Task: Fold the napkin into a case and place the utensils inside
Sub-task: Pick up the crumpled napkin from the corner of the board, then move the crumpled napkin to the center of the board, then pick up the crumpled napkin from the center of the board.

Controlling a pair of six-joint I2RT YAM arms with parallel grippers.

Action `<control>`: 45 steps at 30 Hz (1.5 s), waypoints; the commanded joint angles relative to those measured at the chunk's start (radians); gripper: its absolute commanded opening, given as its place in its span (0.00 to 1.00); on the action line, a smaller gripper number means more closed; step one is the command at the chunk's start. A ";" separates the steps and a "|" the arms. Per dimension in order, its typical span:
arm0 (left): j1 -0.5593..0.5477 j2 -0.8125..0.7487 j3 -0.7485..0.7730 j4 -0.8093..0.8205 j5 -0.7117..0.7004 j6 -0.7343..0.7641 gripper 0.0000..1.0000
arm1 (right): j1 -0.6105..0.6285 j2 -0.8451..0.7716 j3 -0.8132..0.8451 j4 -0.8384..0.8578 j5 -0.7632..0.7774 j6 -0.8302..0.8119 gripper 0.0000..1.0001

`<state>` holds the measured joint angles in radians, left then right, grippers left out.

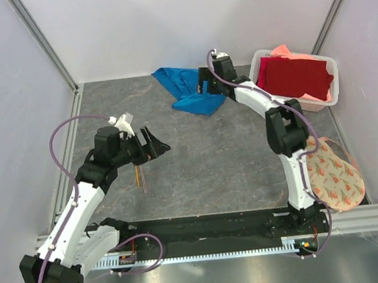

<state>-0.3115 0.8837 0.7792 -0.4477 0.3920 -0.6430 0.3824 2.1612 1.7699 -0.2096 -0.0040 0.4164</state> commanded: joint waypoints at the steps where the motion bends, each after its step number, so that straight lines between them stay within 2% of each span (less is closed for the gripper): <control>1: -0.009 0.076 0.052 0.029 -0.019 0.075 0.90 | 0.004 0.204 0.290 -0.122 0.065 -0.086 0.98; 8: -0.011 0.273 0.080 0.076 0.005 0.066 0.85 | 0.038 0.318 0.309 -0.132 0.113 -0.171 0.92; 11: -0.011 0.319 0.107 0.041 0.027 0.023 0.84 | 0.061 0.316 0.304 -0.165 0.108 -0.198 0.81; 12: -0.009 0.330 0.127 0.017 0.037 0.000 0.84 | 0.078 0.309 0.298 -0.192 0.105 -0.191 0.68; 14: -0.012 0.328 0.146 -0.025 0.053 -0.023 0.84 | 0.087 0.269 0.263 -0.218 0.046 -0.177 0.53; 15: -0.011 0.316 0.164 -0.078 0.054 -0.046 0.84 | 0.098 0.250 0.251 -0.265 0.029 -0.165 0.43; 17: -0.012 0.304 0.173 -0.115 0.068 -0.078 0.85 | 0.107 0.159 0.186 -0.309 0.006 -0.111 0.31; 20: -0.011 0.299 0.184 -0.180 0.083 -0.122 0.87 | 0.108 0.009 0.036 -0.315 -0.126 -0.018 0.22; 21: -0.012 0.304 0.189 -0.190 0.100 -0.129 0.87 | 0.107 -0.030 -0.045 -0.315 -0.151 0.028 0.12; 23: -0.012 0.313 0.201 -0.207 0.100 -0.159 0.88 | 0.107 -0.134 -0.116 -0.310 -0.247 0.057 0.05; 25: -0.020 0.325 0.206 -0.209 0.084 -0.167 0.88 | 0.110 -0.228 -0.239 -0.291 -0.353 0.111 0.09; 26: -0.018 0.333 0.213 -0.218 0.079 -0.168 0.88 | 0.110 -0.259 -0.280 -0.272 -0.388 0.125 0.31; 28: -0.018 0.345 0.229 -0.256 0.032 -0.152 0.88 | 0.110 -0.354 -0.374 -0.267 -0.431 0.142 0.41; 29: -0.018 0.362 0.238 -0.269 0.009 -0.141 0.88 | 0.110 -0.383 -0.394 -0.277 -0.435 0.134 0.52; 31: -0.018 0.388 0.252 -0.292 -0.060 -0.130 0.87 | 0.110 -0.441 -0.389 -0.330 -0.389 0.066 0.67; 32: -0.018 0.415 0.262 -0.293 -0.074 -0.129 0.87 | 0.107 -0.451 -0.377 -0.382 -0.333 0.039 0.78; 36: -0.015 0.553 0.340 -0.279 -0.180 -0.109 0.87 | 0.098 -0.410 -0.276 -0.435 -0.217 -0.036 0.86; 39: -0.011 0.697 0.449 -0.298 -0.226 -0.058 0.86 | 0.085 -0.287 -0.131 -0.513 -0.189 -0.080 0.88; 41: -0.008 0.765 0.512 -0.290 -0.239 -0.032 0.86 | 0.082 -0.221 -0.090 -0.530 -0.140 -0.099 0.93; 45: 0.038 0.912 0.571 -0.246 -0.216 -0.011 0.84 | 0.059 -0.155 -0.004 -0.525 -0.113 -0.105 0.94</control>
<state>-0.3115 1.7092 1.2861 -0.7223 0.2089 -0.7147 0.4606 1.9568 1.6836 -0.6819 -0.1879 0.3523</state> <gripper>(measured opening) 0.845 0.937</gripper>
